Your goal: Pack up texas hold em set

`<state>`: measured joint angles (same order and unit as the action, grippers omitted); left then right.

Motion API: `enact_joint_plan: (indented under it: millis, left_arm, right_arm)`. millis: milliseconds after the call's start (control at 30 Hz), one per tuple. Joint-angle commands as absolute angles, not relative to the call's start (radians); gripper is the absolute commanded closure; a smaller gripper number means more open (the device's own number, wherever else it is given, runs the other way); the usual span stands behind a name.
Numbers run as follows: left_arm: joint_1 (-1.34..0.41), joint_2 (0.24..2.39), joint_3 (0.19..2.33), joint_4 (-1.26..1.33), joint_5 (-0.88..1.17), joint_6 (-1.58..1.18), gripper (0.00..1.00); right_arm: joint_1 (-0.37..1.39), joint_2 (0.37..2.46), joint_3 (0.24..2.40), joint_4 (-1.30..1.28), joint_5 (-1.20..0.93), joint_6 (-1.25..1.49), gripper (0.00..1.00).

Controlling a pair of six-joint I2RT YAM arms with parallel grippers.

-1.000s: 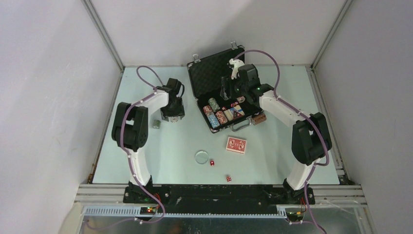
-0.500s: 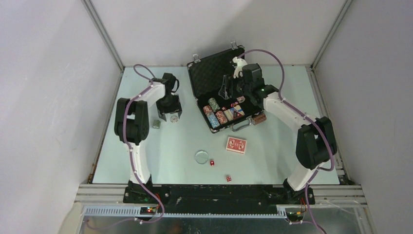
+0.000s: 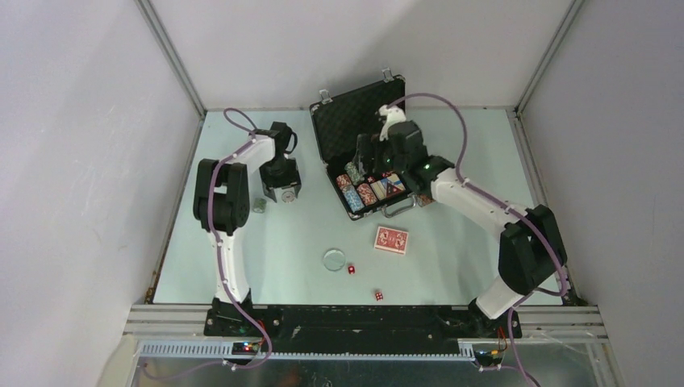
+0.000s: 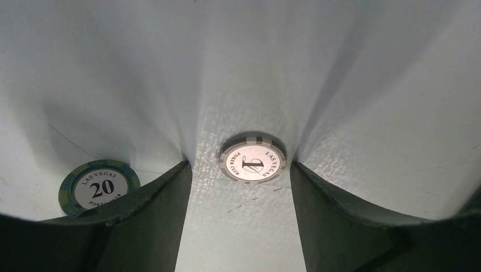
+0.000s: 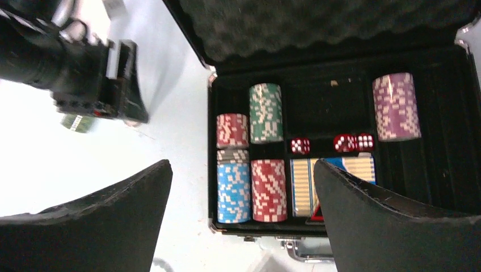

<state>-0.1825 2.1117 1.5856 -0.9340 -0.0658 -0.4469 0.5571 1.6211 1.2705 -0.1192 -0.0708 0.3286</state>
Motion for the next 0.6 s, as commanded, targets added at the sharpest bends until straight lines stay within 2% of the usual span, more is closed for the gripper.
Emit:
enact_joint_plan:
  millis: [0, 167, 367, 567]
  left_arm:
    - [-0.181, 2.134, 1.615, -0.912, -0.059, -0.454, 0.3]
    - [-0.188, 2.137, 1.616, -0.9, -0.054, -0.452, 0.29]
    - [-0.192, 2.135, 1.619, -0.894, -0.054, -0.448, 0.29]
    - [-0.193, 2.127, 1.62, -0.895, -0.054, -0.443, 0.29]
  right_arm:
    - [0.676, 1.568, 1.183, -0.04, 0.315, 0.355, 0.01]
    - [0.629, 1.569, 1.056, 0.135, 0.101, 0.427, 0.0]
    - [0.679, 1.621, 0.987, 0.333, 0.14, 0.416, 0.0]
    - [0.712, 1.699, 0.912, 0.602, 0.022, 0.49, 0.0]
